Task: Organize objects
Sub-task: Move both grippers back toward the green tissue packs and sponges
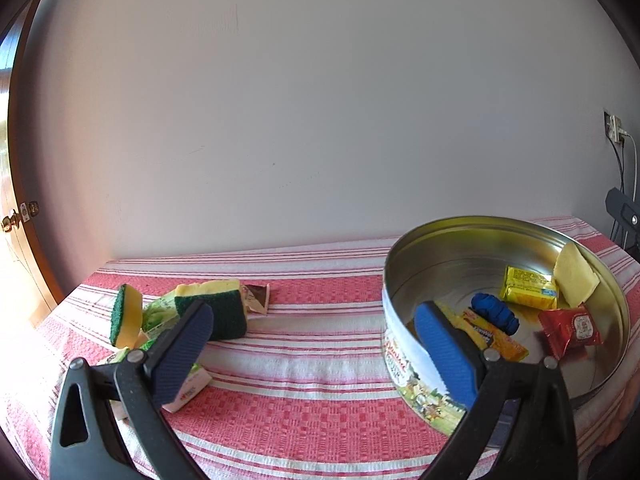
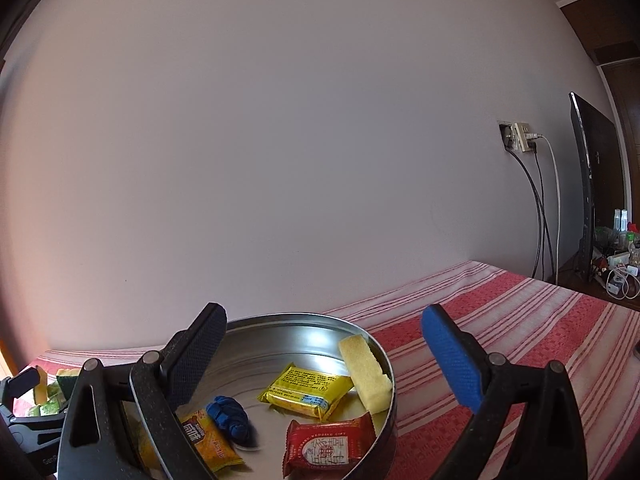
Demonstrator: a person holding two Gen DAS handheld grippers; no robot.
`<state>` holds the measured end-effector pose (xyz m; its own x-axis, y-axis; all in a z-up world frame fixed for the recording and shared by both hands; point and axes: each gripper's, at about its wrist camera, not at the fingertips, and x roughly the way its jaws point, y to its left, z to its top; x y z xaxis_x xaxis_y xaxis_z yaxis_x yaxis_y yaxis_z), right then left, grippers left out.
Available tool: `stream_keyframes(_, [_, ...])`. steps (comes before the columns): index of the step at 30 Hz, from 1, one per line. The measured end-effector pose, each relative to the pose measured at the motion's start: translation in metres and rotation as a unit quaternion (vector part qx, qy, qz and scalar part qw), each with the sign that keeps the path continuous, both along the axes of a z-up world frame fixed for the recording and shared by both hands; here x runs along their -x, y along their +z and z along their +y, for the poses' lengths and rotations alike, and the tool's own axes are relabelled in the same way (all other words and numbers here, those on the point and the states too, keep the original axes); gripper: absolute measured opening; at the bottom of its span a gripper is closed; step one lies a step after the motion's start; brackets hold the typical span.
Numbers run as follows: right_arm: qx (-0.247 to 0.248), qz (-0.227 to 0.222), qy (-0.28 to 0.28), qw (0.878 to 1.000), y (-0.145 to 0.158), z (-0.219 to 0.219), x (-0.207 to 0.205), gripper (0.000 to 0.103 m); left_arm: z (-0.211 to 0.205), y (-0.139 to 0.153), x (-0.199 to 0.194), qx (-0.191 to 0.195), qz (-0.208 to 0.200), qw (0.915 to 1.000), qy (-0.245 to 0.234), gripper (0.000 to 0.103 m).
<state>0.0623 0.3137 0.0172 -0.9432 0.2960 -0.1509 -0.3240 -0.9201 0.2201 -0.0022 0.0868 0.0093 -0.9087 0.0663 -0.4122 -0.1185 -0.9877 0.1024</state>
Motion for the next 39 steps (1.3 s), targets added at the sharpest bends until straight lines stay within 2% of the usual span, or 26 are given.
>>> stream_keyframes(6, [-0.005, -0.022, 0.016, 1.000, -0.002, -0.025, 0.003, 0.100, -0.034, -0.003, 0.005, -0.008, -0.018, 0.9995, 0.023, 0.102])
stream_keyframes(15, [0.001, -0.049, 0.080, 0.996, -0.009, -0.078, 0.015, 0.100, -0.097, -0.005, 0.012, -0.005, -0.030, 0.9967, 0.075, 0.102])
stream_keyframes(20, [-0.007, -0.064, 0.130, 0.989, -0.012, -0.115, 0.026, 0.100, -0.136, -0.011, 0.021, -0.007, -0.055, 0.9924, 0.110, 0.102])
stream_keyframes(25, [-0.015, -0.090, 0.188, 0.978, -0.018, -0.158, 0.035, 0.100, -0.174, -0.017, 0.027, -0.007, -0.083, 0.9853, 0.149, 0.102])
stream_keyframes(28, [-0.015, -0.120, 0.226, 0.967, -0.022, -0.182, 0.049, 0.100, -0.193, -0.021, 0.030, -0.007, -0.099, 0.9808, 0.168, 0.102])
stream_keyframes(32, [-0.021, -0.166, 0.279, 0.946, -0.029, -0.216, 0.071, 0.097, -0.213, -0.026, 0.034, -0.002, -0.110, 0.9765, 0.185, 0.102])
stream_keyframes(37, [-0.037, -0.238, 0.354, 0.904, -0.043, -0.263, 0.093, 0.082, -0.231, -0.031, 0.036, 0.000, -0.124, 0.9721, 0.199, 0.102])
stream_keyframes(39, [-0.044, -0.264, 0.372, 0.889, -0.049, -0.277, 0.100, 0.082, -0.239, -0.033, 0.036, -0.002, -0.130, 0.9704, 0.204, 0.102])
